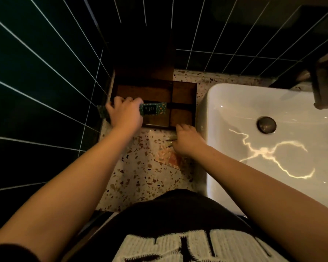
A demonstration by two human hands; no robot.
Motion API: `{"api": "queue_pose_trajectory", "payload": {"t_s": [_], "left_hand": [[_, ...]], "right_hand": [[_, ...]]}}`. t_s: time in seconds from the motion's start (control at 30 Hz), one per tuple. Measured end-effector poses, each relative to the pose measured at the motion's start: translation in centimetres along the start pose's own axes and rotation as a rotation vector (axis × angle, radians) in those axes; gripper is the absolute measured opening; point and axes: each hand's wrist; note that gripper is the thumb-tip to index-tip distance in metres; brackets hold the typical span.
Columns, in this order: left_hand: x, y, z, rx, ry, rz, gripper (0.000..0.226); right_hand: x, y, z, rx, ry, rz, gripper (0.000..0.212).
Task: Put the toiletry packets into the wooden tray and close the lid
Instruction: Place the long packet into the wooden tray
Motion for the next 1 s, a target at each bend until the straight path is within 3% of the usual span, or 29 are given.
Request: {"api": "queue_pose_trajectory", "payload": {"t_s": [0.27,0.33,0.5,0.57,0.73,1.0], "left_hand": [[-1.2,3.7,-4.2,0.307,0.077,-0.088,0.049],[-0.9,4.5,-4.0,0.284,0.082,-0.042,0.051],[0.4,5.2,-1.4,-0.009,0.148,0.097,0.045],[0.4,5.2,-0.1,-0.053,0.103,0.095,0.037],[0.6,6.0,2.4,0.155,0.036,0.048,0.044],[1.0,6.7,1.7,0.271,0.064,0.031,0.055]], "right_hand": [[-0.2,0.3,-0.3,0.002,-0.002,-0.01,0.074],[-0.1,0.3,-0.3,0.002,0.001,-0.011,0.074],[0.0,0.3,-0.2,0.0,0.005,-0.015,0.074],[0.0,0.2,-0.2,-0.005,0.003,-0.012,0.075],[0.0,0.3,-0.2,-0.009,0.004,-0.001,0.076],[-0.1,0.4,-0.3,-0.019,0.003,0.01,0.076]]}}
Point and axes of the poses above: each hand's wrist, its own z-axis away from the middle knuckle, its own y-axis out of the palm, x = y × z, and after that the axes turned 6 degrees about -x, right-handed
